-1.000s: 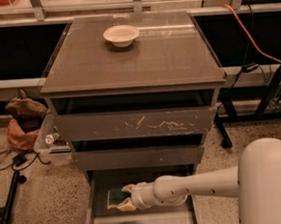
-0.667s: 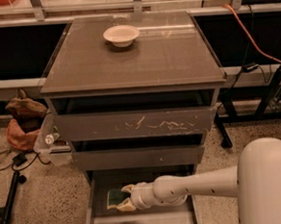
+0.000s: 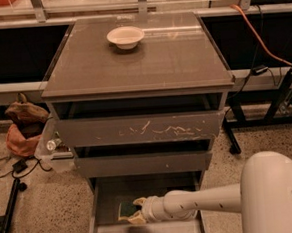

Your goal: Place sponge into bottom drawer

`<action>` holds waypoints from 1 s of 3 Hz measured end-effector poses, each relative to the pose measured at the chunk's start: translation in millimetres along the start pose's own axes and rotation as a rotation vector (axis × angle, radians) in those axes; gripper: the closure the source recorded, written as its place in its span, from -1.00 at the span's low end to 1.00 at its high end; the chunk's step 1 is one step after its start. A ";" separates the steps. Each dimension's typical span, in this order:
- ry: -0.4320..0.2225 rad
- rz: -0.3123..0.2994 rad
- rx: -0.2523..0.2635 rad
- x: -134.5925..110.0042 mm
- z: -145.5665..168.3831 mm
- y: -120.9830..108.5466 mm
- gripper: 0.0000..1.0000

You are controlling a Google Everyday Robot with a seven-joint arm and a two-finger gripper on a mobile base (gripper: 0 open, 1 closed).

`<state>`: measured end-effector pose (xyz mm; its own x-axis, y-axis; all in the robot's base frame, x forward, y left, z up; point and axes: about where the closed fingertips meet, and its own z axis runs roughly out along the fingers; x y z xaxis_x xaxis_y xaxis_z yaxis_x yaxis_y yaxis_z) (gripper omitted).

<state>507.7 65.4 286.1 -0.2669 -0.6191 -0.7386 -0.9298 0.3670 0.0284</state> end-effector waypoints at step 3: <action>0.079 0.146 0.028 106.1 53.4 -9.3 1.00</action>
Offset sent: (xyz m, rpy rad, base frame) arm -0.0107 -0.0417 -0.1321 -0.0540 0.1370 -0.1528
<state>501.5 33.4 171.5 -0.4189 -0.6100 -0.6726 -0.8724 0.4759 0.1116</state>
